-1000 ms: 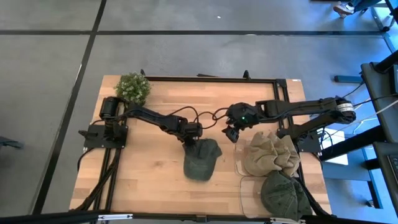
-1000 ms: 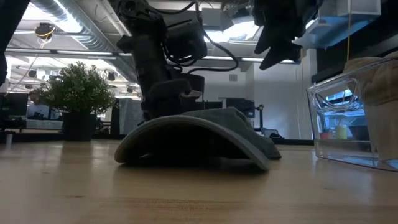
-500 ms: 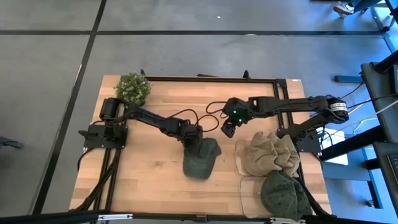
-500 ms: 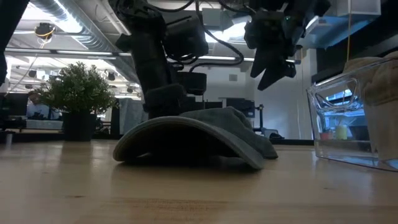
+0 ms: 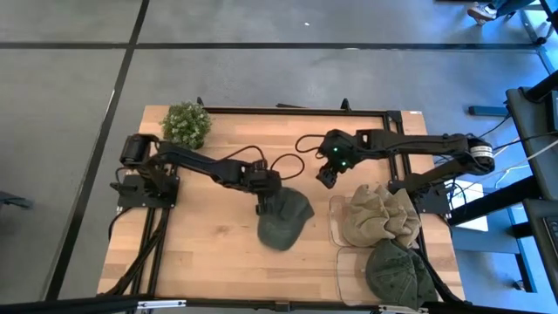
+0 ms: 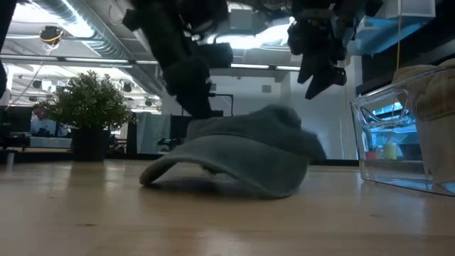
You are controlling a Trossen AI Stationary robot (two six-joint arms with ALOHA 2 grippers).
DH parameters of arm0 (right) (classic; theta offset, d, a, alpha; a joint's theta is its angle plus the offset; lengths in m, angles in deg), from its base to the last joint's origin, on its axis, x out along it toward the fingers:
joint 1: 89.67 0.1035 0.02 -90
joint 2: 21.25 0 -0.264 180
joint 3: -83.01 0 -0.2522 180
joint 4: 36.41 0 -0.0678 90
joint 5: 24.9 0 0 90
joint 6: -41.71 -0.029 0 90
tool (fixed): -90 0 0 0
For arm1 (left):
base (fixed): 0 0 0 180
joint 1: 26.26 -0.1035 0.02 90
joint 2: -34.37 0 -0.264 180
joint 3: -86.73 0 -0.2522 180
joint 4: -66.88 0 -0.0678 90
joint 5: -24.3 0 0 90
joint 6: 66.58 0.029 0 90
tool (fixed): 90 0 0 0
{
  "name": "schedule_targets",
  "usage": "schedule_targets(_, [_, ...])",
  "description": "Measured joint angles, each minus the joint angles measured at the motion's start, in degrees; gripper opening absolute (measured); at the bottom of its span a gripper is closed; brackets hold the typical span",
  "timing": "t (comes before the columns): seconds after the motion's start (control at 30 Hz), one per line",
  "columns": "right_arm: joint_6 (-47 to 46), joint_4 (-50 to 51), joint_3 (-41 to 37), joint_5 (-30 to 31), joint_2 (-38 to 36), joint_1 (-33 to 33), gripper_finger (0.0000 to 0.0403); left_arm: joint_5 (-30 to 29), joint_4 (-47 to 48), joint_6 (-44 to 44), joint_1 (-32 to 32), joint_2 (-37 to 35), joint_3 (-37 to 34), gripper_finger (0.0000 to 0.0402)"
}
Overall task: Pick & Place hat
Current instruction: Put the black cap into the bottom transparent bin
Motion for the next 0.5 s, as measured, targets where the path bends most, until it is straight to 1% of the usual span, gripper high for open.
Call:
schedule_targets(0.07, [0.0, -0.2, 0.0, 0.0, -1.3, -0.1, 0.0247, -0.7, -0.9, 0.1, 0.0, -1.2, 0.0, 0.0003])
schedule_targets(0.13, [0.1, -1.4, 0.0, -0.5, -2.4, -0.1, 0.0247, -0.9, -1.2, 2.2, 0.0, -2.3, 0.0, 0.0003])
schedule_targets(0.23, [1.9, -4.0, 0.0, -3.3, -3.5, -0.2, 0.0247, -0.9, -4.4, 5.0, 0.0, -4.3, 0.1, 0.0002])
schedule_targets(0.43, [3.1, -9.6, 0.0, -9.7, -3.0, -0.2, 0.0249, -2.1, -7.9, 5.1, -0.3, -5.6, 0.1, 0.0002])
schedule_targets(0.5, [2.6, -10.2, 0.0, -10.3, -2.1, -0.2, 0.0255, -2.9, -8.6, 5.1, -0.3, -5.7, 0.1, 0.0002])
